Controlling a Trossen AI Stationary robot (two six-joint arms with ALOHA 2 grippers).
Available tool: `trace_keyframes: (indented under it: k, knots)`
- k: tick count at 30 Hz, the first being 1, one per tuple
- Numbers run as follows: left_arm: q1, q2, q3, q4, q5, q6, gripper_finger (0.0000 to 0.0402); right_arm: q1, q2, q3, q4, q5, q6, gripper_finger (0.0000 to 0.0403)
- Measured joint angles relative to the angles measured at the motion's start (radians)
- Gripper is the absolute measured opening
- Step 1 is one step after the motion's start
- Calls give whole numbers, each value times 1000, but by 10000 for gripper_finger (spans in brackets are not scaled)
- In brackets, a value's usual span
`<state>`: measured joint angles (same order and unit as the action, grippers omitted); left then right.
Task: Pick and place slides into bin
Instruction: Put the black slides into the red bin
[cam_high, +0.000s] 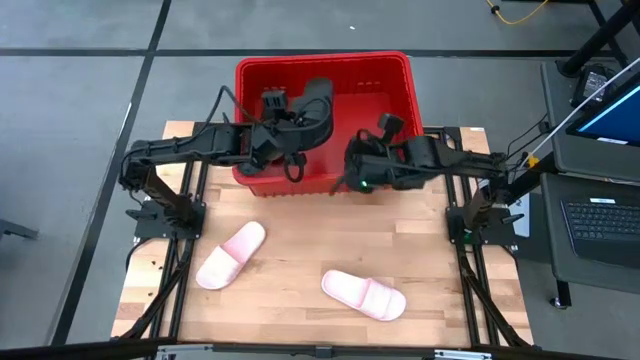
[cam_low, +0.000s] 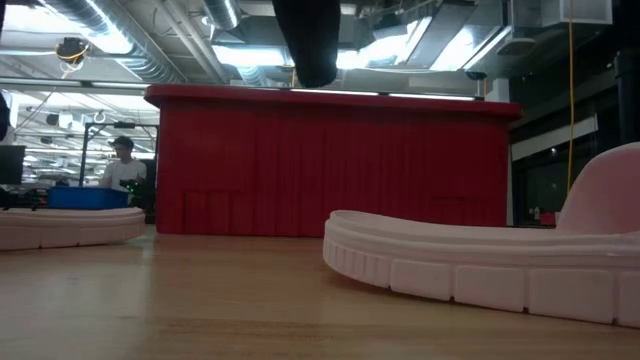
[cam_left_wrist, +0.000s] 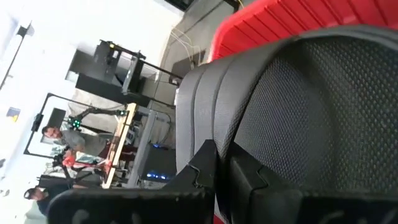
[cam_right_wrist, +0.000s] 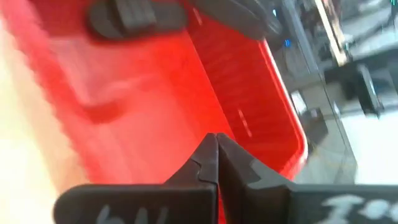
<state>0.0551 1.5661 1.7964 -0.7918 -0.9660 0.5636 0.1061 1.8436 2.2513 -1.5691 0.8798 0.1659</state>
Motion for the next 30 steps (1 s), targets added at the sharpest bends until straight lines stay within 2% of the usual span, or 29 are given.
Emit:
trace_keyframes:
  k: [6,11,14,16,20,22,25,30]
  knots:
    - [40,-2,-70,72,106,-16,7,-74,-98,-205,115,-26,12,2]
    - [83,-19,-139,174,186,-10,7,-106,-273,-493,425,-102,-91,1]
    - [105,-24,-167,218,229,-10,7,-131,-394,-655,628,-190,-189,1]
    - [115,-19,-173,236,216,-9,7,-146,-460,-742,767,-234,-227,1]
    - [137,-6,-173,252,108,-15,7,-176,-554,-869,930,-253,-277,1]
    - [148,6,-173,252,75,-52,6,-197,-580,-907,946,-254,-284,1]
    - [161,25,-173,250,88,-101,6,-231,-596,-945,949,-254,-282,3]
    - [173,96,-173,242,71,-89,6,-288,-597,-1004,966,-256,-325,4]
